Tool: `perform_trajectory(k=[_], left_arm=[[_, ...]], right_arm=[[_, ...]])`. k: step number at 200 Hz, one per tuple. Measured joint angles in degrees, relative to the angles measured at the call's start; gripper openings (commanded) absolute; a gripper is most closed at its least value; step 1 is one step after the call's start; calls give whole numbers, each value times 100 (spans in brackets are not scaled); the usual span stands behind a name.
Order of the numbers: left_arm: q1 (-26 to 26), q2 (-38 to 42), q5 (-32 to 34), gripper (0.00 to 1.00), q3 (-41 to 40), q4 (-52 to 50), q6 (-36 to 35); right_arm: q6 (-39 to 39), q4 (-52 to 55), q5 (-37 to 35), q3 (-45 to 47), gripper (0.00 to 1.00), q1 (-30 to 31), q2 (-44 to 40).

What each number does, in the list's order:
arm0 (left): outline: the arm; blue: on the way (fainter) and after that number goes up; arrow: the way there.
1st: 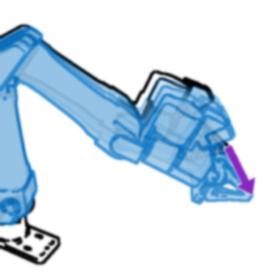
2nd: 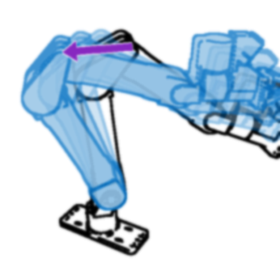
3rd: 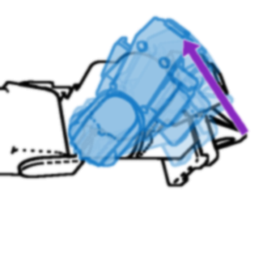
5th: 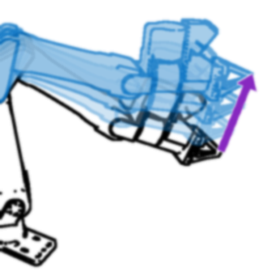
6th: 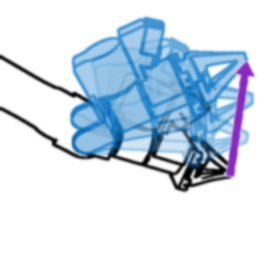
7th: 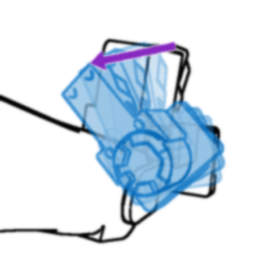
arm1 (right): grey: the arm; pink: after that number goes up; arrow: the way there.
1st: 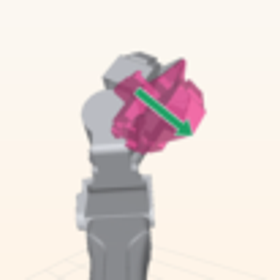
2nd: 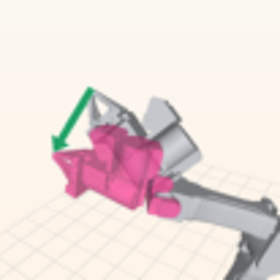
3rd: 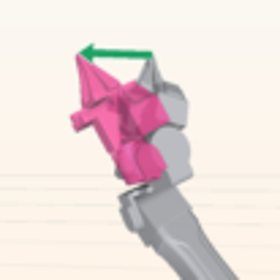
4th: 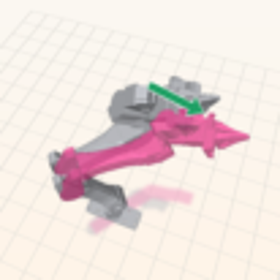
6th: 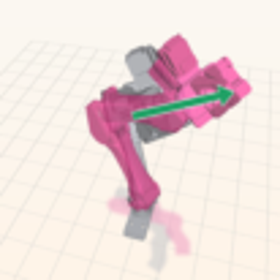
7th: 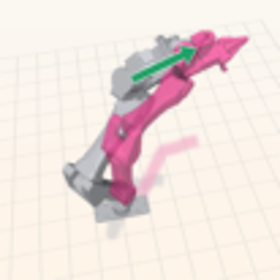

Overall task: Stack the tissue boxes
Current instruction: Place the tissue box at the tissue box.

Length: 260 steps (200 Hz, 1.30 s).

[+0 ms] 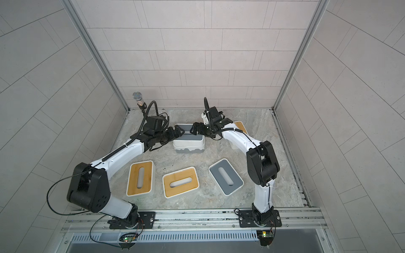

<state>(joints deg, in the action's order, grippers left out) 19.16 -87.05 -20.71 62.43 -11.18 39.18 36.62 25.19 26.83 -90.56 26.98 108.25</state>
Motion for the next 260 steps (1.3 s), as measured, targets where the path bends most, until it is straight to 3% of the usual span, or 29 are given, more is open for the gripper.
perform_trajectory(k=[157, 260], left_arm=[[59, -13, 127, 100, 0, 20, 7], [63, -13, 319, 100, 109, -131, 4]], right_arm=[[-59, 116, -11, 28, 99, 35, 188], [-33, 85, 2, 433, 99, 37, -310]])
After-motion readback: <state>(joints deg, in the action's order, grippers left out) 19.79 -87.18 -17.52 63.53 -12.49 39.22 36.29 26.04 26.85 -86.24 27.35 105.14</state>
